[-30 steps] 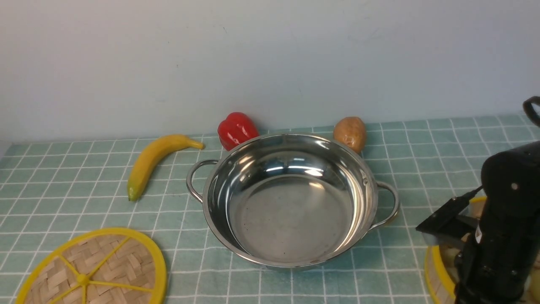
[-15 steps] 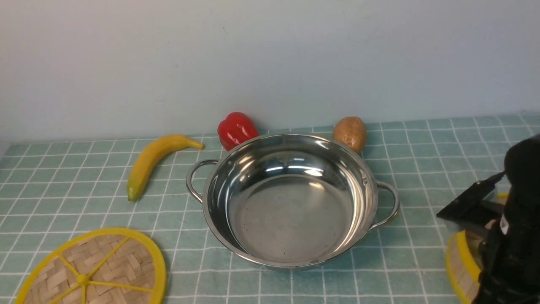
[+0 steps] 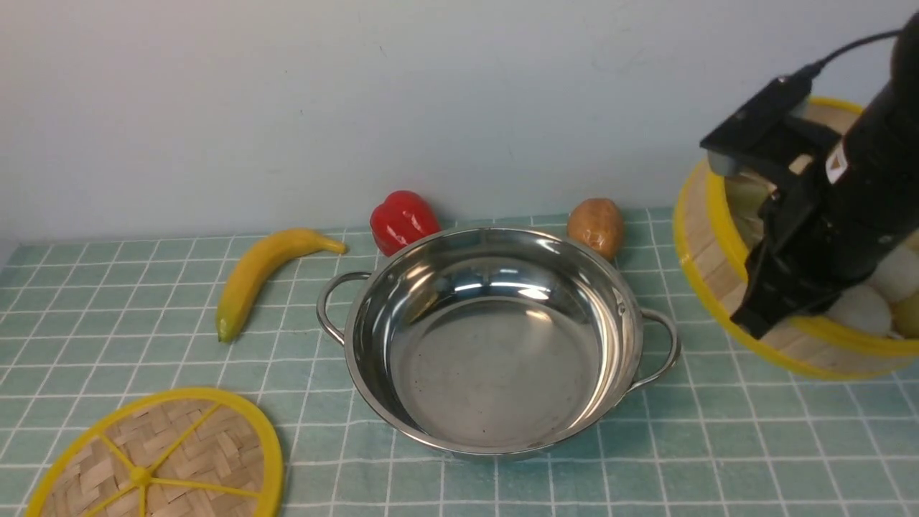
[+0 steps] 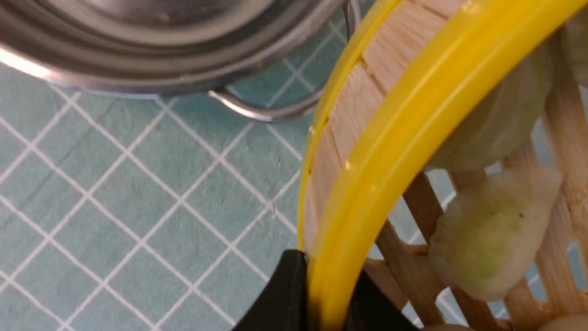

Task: Place the steamer in the pot on the blue tablecloth, and put the lid on the steamer.
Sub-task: 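Place the bamboo steamer basket of food into the steel pot with the right gripper, then grasp the bamboo steamer lid lying on the table by its centre knob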

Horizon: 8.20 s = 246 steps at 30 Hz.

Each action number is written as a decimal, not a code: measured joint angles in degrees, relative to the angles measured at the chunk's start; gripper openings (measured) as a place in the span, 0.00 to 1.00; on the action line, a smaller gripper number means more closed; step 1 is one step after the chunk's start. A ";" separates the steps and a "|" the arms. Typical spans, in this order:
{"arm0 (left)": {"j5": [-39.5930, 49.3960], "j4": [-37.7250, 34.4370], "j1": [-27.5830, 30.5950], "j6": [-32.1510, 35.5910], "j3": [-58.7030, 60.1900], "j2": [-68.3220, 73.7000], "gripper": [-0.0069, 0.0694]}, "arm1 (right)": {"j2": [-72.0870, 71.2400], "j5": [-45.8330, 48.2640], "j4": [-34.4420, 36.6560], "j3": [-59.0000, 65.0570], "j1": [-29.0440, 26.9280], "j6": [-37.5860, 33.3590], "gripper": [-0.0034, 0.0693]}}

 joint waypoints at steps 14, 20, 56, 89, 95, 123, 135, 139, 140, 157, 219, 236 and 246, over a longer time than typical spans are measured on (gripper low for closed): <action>0.00 0.00 0.00 0.00 0.00 0.00 0.44 | 16.64 0.17 -3.48 -15.56 18.39 -1.71 0.14; 0.00 0.00 0.00 0.00 0.00 0.00 0.44 | 21.13 0.05 -6.21 -20.38 22.48 -3.50 0.14; 0.00 0.00 0.00 0.05 0.00 0.00 0.44 | 31.45 0.15 -4.62 -21.87 24.15 -8.02 0.14; 0.00 0.00 0.00 0.05 0.00 0.00 0.44 | 33.19 -0.08 -3.39 -21.99 24.15 -9.65 0.14; 0.00 0.00 0.00 0.05 0.00 0.00 0.44 | 33.19 -0.23 -3.78 -22.05 24.15 -9.77 0.20; 0.00 0.00 0.00 0.05 0.00 0.00 0.44 | 16.04 -0.90 -14.47 -22.24 24.15 -1.88 0.36; 0.00 0.00 0.00 0.05 0.00 0.00 0.44 | -1.07 -0.85 -16.43 -22.35 24.15 11.65 0.03; 0.00 0.00 0.00 0.05 0.00 0.00 0.44 | -3.77 -1.66 -13.50 -22.35 24.15 15.78 0.03; 0.00 0.00 0.00 0.05 0.00 0.00 0.44 | -4.12 -2.26 -13.07 -22.35 24.15 16.22 0.04; 0.00 0.00 0.00 0.05 0.00 0.00 0.44 | -24.41 -30.04 -9.88 8.06 11.74 19.44 0.07; 0.00 0.00 0.00 0.00 0.00 -0.04 0.44 | -89.08 -51.40 -5.49 79.63 -22.84 25.58 0.33; 0.00 0.00 0.00 0.00 0.00 -0.04 0.44 | -89.08 -51.45 2.16 79.63 -22.84 20.65 0.38; 0.00 0.00 0.00 0.00 0.00 -0.04 0.44 | -89.08 -51.57 5.05 79.63 -22.84 20.56 0.38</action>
